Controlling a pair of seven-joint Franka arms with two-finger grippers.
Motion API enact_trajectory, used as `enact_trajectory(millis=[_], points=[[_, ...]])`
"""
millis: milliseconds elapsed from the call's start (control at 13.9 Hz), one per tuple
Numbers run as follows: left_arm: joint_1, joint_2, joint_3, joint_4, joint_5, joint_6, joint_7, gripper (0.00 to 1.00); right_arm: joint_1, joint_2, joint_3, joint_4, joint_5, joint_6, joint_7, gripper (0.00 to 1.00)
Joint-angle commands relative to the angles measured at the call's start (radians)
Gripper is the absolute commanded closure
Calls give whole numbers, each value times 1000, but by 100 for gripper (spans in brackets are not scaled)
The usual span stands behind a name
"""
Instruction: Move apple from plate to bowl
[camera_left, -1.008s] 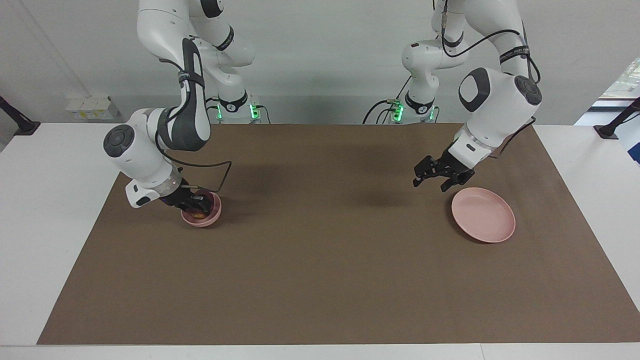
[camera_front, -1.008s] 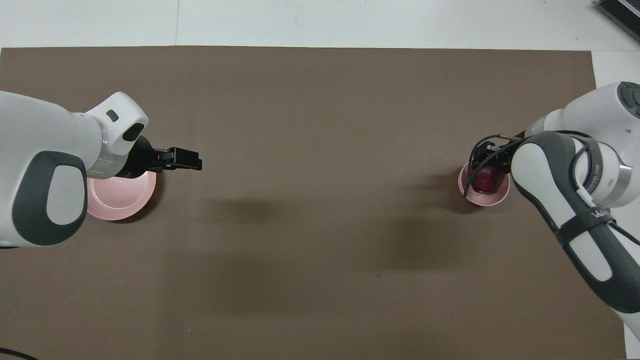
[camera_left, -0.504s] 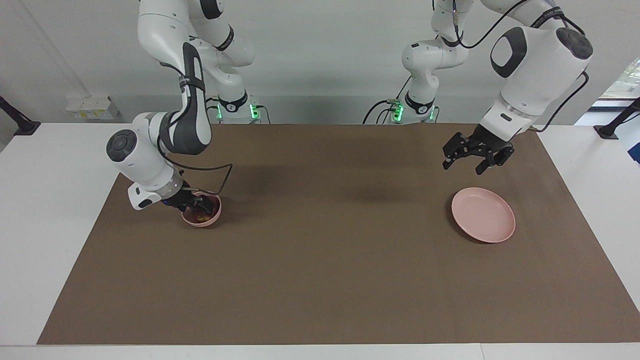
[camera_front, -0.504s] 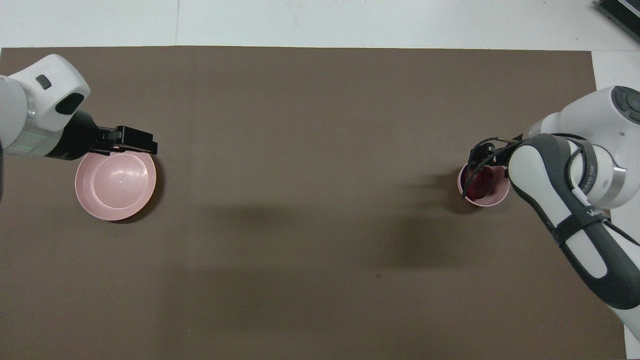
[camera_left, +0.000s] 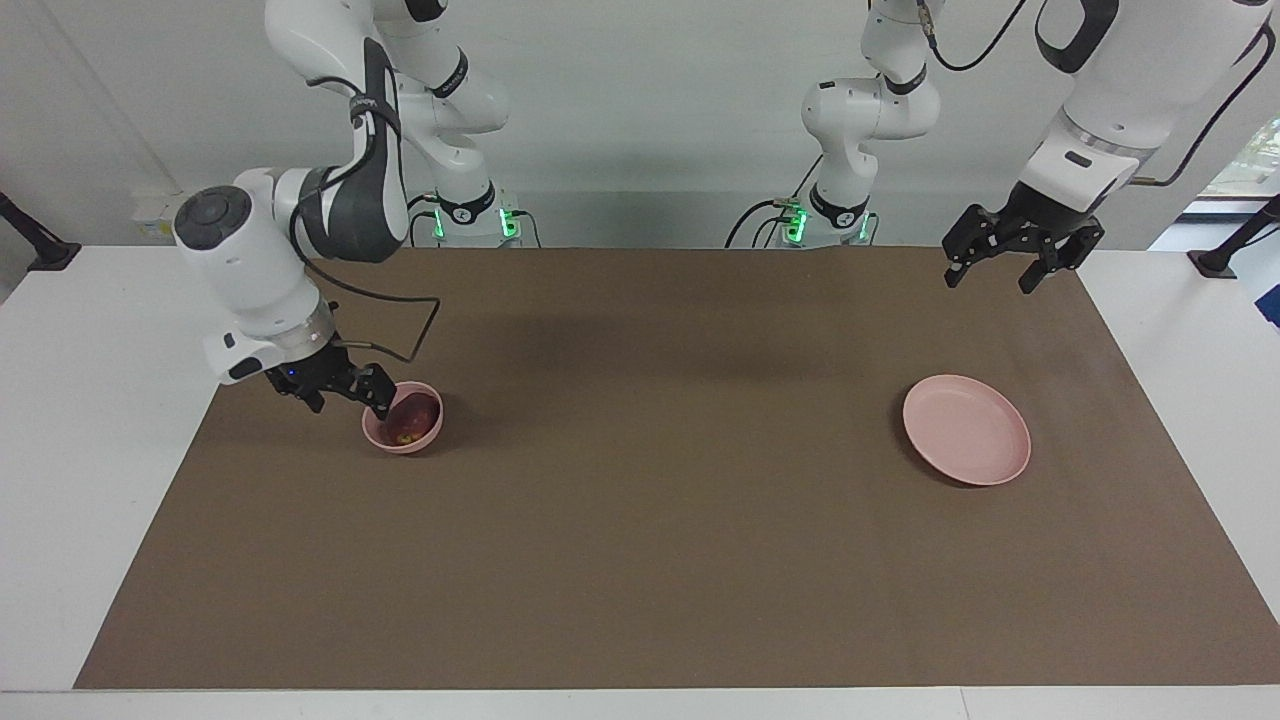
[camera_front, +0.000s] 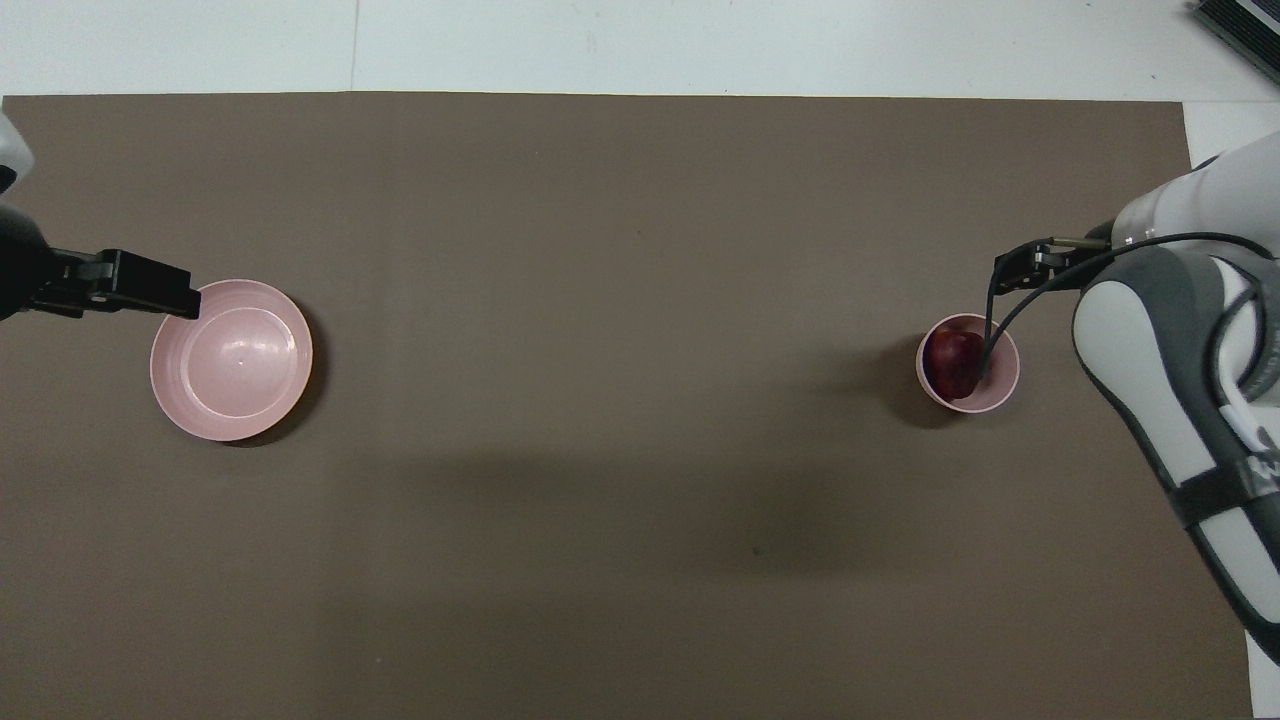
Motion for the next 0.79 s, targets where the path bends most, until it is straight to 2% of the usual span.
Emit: enact_trajectory(millis=[0, 144, 360, 504, 720], points=[[-56, -15, 45, 69, 49, -107, -5, 0, 19, -137, 3, -1, -67, -107, 38, 0], [-45, -15, 42, 91, 50, -152, -2, 0, 16, -198, 3, 75, -73, -242, 34, 0], [-46, -43, 39, 87, 63, -150, 1, 0, 13, -205, 0, 235, -73, -452, 15, 0], [-46, -58, 49, 80, 52, -153, -2, 0, 6, -243, -1, 250, -55, -526, -18, 0], [-45, -58, 52, 79, 50, -146, -7, 0, -2, -292, 0, 175, -40, -519, -9, 0]])
